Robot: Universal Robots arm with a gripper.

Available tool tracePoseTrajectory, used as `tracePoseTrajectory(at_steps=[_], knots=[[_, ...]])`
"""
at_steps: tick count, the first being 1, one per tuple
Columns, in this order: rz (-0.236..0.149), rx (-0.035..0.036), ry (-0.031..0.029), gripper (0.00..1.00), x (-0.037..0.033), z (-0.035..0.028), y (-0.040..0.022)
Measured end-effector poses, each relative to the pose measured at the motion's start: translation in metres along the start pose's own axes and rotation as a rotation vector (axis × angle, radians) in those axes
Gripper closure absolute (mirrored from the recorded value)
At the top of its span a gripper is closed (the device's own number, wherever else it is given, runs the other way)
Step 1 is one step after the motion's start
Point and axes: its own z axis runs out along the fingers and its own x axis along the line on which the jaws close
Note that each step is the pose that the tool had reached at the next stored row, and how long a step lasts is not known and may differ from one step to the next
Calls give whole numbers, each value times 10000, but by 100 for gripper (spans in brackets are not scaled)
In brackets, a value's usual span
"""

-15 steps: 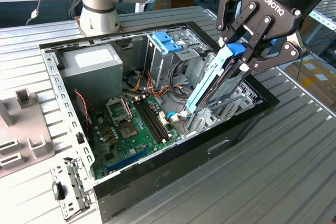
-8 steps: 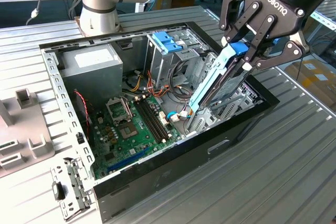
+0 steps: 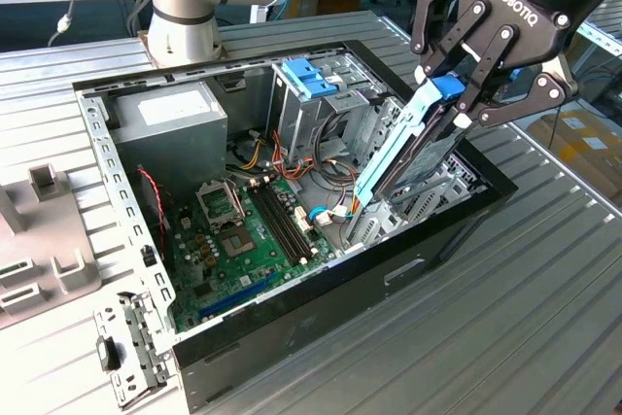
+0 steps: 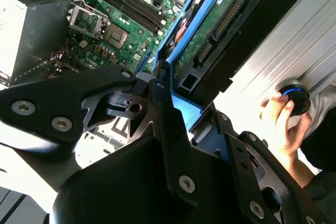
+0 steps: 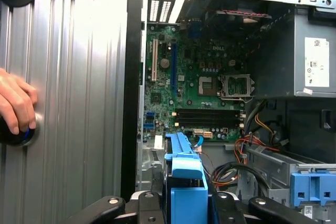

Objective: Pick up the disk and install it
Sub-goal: 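Pick up the disk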

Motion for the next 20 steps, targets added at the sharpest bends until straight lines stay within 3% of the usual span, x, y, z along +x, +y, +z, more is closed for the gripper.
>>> tracePoseTrajectory(at_steps=[20], knots=[[0, -1, -1, 63, -8, -95, -81]])
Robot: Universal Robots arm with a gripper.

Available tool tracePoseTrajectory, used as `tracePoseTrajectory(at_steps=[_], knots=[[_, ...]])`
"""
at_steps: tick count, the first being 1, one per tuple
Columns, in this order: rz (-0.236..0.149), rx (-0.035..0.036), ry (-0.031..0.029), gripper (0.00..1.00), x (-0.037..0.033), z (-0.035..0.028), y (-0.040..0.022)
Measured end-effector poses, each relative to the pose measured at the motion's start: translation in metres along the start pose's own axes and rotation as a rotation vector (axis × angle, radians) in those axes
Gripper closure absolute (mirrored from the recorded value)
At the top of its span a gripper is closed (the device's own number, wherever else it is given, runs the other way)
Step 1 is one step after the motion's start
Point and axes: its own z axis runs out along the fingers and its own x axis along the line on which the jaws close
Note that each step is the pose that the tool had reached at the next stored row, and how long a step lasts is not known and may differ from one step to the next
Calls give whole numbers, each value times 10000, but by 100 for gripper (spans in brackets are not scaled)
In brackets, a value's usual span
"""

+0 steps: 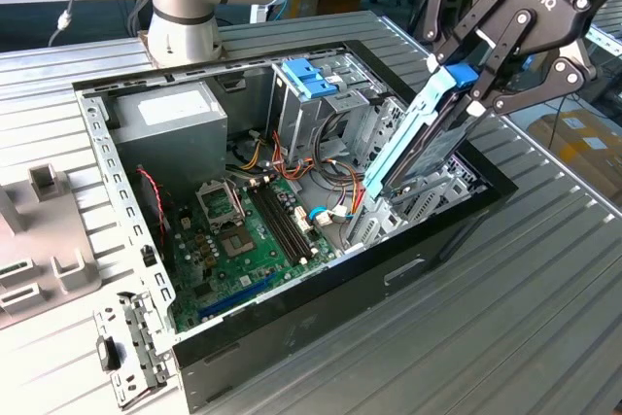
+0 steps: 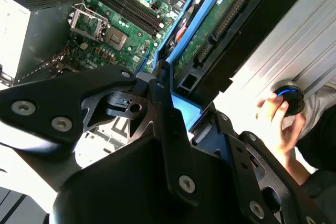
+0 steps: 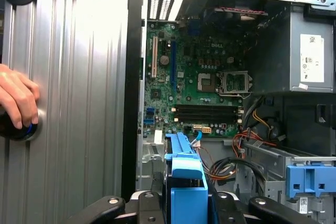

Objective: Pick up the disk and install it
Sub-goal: 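Pick up the disk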

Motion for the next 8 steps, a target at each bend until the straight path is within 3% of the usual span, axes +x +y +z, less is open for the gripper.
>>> tracePoseTrajectory(at_steps=[8], knots=[[0, -3, 1, 63, -3, -35, -41]])
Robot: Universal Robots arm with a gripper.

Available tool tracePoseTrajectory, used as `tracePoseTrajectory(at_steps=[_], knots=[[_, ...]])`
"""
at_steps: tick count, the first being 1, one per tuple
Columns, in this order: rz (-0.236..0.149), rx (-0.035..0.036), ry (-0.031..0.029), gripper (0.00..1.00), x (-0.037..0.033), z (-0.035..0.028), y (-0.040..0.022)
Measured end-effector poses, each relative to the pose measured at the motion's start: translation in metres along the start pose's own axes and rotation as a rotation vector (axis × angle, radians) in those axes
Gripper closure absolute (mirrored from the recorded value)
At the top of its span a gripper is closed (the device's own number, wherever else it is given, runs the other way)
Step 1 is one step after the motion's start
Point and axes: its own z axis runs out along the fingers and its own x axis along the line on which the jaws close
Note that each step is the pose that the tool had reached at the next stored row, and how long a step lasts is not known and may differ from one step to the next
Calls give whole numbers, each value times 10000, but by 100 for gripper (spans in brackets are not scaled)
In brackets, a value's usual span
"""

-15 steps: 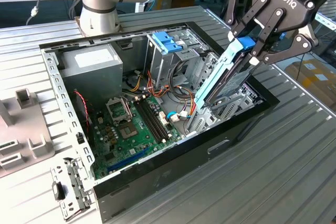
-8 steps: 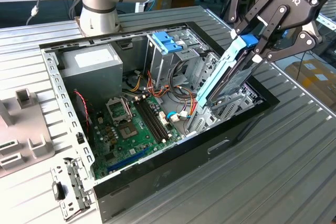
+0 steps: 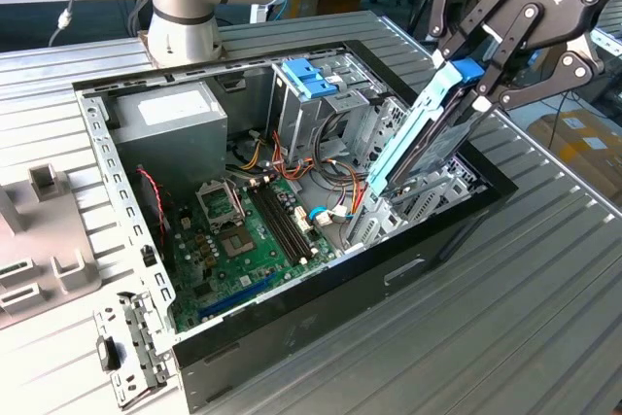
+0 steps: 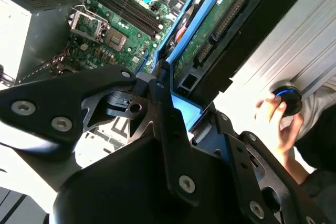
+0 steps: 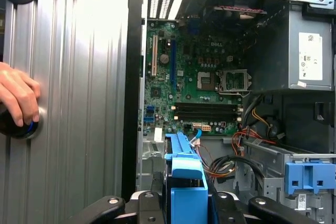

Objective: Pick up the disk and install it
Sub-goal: 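Pick up the disk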

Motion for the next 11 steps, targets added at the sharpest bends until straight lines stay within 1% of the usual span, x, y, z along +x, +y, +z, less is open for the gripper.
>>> tracePoseTrajectory(at_steps=[11], knots=[[1, -10, -1, 63, -2, -34, -69]])
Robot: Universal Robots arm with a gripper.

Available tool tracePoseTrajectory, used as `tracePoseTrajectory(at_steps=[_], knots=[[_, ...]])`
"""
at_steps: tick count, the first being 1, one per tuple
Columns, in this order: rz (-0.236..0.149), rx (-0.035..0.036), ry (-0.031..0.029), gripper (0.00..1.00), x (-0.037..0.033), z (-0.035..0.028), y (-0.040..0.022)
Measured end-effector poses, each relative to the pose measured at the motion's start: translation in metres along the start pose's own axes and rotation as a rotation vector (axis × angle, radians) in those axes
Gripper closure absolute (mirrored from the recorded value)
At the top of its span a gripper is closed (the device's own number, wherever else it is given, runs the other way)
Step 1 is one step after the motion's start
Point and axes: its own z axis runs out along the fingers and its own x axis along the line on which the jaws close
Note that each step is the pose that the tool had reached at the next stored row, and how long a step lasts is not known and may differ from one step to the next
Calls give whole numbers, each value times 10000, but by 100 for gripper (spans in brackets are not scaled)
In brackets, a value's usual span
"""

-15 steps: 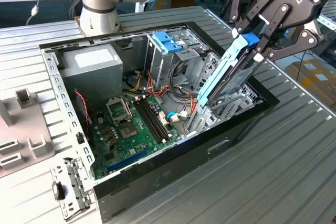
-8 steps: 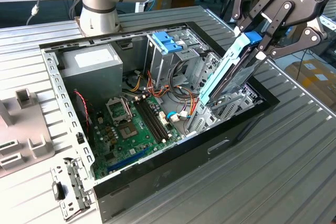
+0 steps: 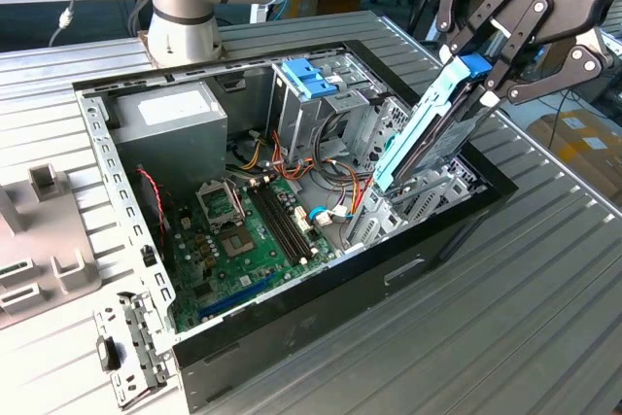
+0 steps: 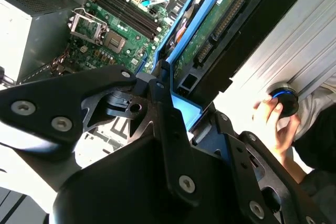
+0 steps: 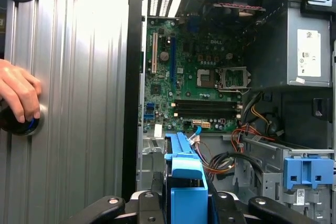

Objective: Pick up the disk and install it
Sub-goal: 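Pick up the disk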

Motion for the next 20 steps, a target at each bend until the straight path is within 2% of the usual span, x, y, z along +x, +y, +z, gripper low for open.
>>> tracePoseTrajectory(at_steps=[20], knots=[[3, -20, 1, 63, -4, -65, -126]])
